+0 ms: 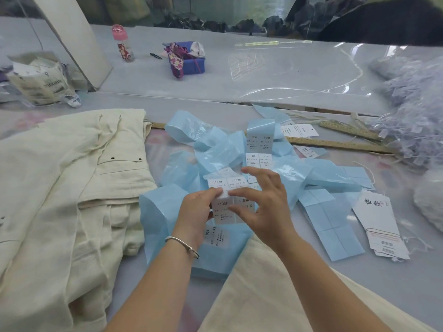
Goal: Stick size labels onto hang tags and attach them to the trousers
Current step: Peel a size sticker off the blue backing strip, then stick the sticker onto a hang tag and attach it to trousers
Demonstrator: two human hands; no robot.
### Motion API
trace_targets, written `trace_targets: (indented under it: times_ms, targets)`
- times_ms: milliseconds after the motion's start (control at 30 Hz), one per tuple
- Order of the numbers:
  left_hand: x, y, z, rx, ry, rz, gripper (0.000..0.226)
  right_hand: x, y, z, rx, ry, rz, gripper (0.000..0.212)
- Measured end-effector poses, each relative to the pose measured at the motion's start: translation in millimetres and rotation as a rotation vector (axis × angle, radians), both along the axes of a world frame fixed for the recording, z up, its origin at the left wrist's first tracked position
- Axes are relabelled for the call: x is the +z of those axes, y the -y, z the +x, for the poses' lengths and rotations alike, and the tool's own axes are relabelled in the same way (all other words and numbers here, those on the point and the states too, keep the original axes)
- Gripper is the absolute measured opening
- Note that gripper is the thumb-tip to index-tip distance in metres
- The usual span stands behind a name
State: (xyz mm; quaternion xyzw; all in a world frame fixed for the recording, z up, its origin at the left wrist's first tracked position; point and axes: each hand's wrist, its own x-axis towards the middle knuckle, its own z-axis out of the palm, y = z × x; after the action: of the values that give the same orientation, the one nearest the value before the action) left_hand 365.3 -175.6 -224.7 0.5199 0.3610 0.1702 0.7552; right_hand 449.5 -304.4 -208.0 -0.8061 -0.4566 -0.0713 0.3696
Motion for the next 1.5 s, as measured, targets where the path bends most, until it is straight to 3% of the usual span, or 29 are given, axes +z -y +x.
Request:
trace_targets:
  times_ms: [233,500,600,667,800,900,967,1000,1067,1167,1333,1500]
  targets:
    - [4,6,4,0.011,-0.114,0.097,0.019,0,0,-4,-0.003,0.015,0.034,0.016]
    - [6,4,7,0.045,-0.094,0.061,0.026,10,8,-19,0.015,-0.040,0.089,0.010]
    - [9,-1,10,0.072,-0.105,0.039,0.024,17,27,-33,0.045,-0.191,0.117,0.012]
    - [9,-2,12,0.087,-0.157,0.072,0.027,23,48,-41,0.085,-0.471,0.203,0.011]
    - [13,3,13,0.060,-0.334,0.362,0.024,30,91,-39,0.065,-1.036,0.487,0.016]
    - [24,30,5,0.061,-0.368,0.839,0.049,33,119,-31,-0.110,-1.176,0.502,0.013]
    - [36,64,1,-0.020,-0.247,1.111,0.038,34,138,-25,-0.191,-1.205,0.488,0.003]
    - [42,81,0,-0.120,-0.194,1.144,0.028,34,147,-21,-0.224,-1.203,0.483,0.008]
    - [50,115,0,-0.389,-0.142,1.035,0.012,35,167,-16,-0.273,-1.191,0.481,0.011]
    - [54,158,9,-0.629,-0.116,0.968,0.013,39,198,-7,-0.285,-1.187,0.494,0.011]
    - [46,207,37,-0.612,-0.059,0.943,0.022,31,246,21,-0.337,-1.146,0.455,0.012]
    - [27,239,78,-0.334,-0.055,0.740,0.023,3,282,90,-0.604,-0.863,0.340,0.013]
